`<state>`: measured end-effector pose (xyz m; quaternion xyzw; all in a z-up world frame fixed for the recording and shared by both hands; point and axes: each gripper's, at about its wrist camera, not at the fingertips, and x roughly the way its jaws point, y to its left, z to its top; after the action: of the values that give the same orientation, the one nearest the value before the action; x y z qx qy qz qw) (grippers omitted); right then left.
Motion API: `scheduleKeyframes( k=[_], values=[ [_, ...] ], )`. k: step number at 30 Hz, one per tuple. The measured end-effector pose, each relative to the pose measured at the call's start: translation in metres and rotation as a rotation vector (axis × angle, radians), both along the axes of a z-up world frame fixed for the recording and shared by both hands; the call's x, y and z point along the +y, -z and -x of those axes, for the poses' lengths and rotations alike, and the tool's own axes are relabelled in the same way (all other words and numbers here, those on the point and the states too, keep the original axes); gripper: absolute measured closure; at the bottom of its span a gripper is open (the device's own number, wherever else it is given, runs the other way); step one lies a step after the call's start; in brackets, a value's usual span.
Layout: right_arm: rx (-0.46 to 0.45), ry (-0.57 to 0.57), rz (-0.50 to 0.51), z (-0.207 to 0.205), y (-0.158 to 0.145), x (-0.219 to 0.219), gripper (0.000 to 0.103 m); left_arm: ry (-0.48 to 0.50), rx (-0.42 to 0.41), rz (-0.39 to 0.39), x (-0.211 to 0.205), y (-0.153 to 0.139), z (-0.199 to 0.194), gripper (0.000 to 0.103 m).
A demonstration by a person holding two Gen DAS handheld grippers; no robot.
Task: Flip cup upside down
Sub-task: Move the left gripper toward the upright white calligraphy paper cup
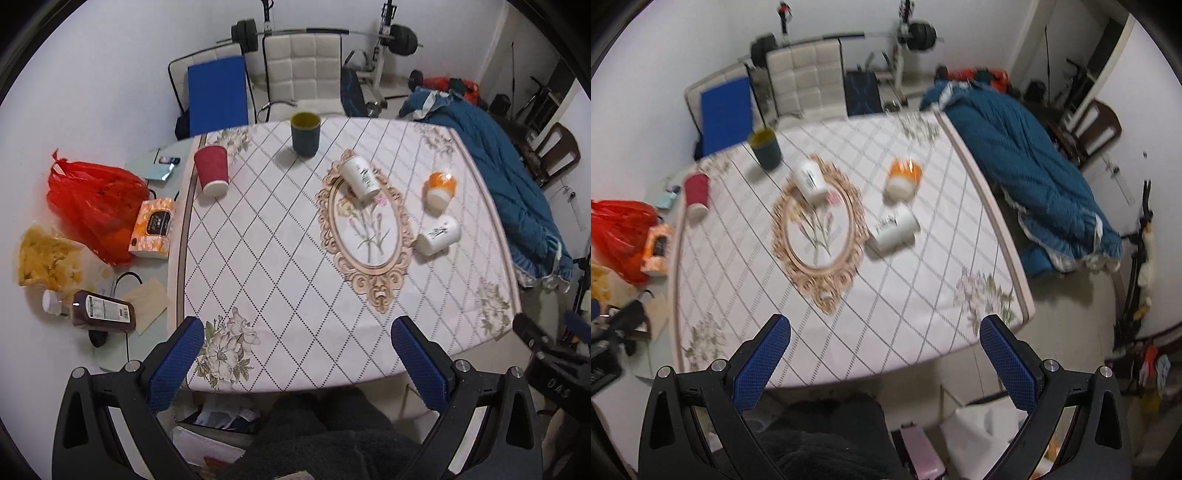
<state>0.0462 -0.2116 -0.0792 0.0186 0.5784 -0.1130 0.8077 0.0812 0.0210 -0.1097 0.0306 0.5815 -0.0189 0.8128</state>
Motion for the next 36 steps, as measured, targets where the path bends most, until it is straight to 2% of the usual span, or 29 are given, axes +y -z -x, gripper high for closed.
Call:
scheduleKeyframes(
  k=[8,14,20,26,36],
  values=[
    [0.164,0.038,-0.029,-0.023,0.101,-0.023,0.000,0.011,0.092,-0.030,-0.022,0.048,-0.039,0.000],
    [0.245,0.024,-0.081,-0.058,0.150,-0.049,0.000,-0.007,0.159,-0.048,-0.055,0.085,-0.088,0.000],
    [0.311,0.006,-0.098,-0.098,0.184,-0.078,0.000,-0.018,0.209,-0.050,-0.092,0.117,-0.143,0.000],
    [0.370,-0.021,-0.066,-0.139,0.223,-0.100,0.000,-0.007,0.239,-0.072,-0.121,0.145,-0.194,0.000],
    [0.401,-0.039,-0.053,-0.183,0.246,-0.120,0.000,-0.049,0.317,-0.041,-0.152,0.190,-0.267,0.000]
  ],
)
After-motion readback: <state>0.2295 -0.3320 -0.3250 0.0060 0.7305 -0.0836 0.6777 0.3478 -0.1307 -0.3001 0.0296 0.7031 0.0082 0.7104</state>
